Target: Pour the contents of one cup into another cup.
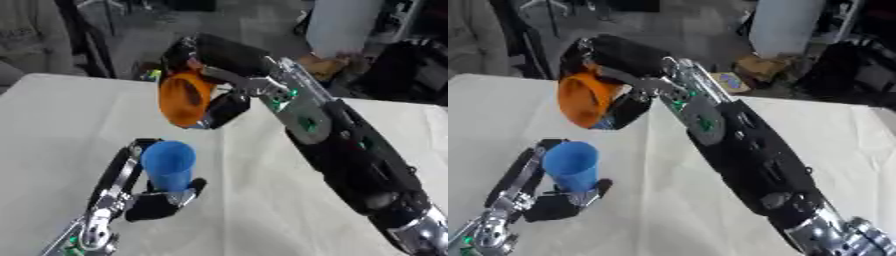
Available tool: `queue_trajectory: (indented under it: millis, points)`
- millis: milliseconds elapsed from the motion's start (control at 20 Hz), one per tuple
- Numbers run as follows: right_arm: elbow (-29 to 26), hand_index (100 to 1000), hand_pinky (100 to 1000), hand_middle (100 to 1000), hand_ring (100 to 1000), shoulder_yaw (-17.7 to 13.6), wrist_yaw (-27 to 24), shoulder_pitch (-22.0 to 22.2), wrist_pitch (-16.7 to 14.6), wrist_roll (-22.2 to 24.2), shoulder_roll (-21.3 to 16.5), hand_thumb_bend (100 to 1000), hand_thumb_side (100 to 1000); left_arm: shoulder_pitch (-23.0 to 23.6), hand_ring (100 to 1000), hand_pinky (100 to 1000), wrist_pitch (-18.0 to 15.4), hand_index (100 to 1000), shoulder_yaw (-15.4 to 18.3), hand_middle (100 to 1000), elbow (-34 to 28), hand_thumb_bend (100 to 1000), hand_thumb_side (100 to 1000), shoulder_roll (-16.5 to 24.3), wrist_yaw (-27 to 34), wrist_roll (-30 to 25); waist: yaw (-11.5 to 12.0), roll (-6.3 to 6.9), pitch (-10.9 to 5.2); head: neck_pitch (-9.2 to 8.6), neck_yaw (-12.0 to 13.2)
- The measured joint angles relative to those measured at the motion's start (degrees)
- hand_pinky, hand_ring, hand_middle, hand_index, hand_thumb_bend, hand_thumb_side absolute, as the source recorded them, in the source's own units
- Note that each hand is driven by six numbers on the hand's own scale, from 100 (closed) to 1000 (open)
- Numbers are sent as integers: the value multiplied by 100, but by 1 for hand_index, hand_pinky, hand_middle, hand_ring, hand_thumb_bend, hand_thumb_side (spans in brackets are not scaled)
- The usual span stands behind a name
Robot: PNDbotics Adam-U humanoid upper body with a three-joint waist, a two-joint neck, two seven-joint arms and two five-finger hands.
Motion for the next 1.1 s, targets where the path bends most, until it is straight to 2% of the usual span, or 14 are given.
queue_trajectory:
  millis: [350, 1100]
  points:
    - [85, 362, 585, 196, 269, 0, 136, 23, -96, -99, 5, 296, 100, -22, 174, 478, 20, 467, -25, 258, -97, 252, 100, 0, -91, -143, 2, 0, 0, -1, 4]
    - [39, 359, 607, 192, 255, 46, 432, 28, -288, -512, 5, 303, 100, -19, 174, 479, 9, 467, -24, 259, -63, 249, 100, 0, -36, -81, -3, 0, 0, -1, 50]
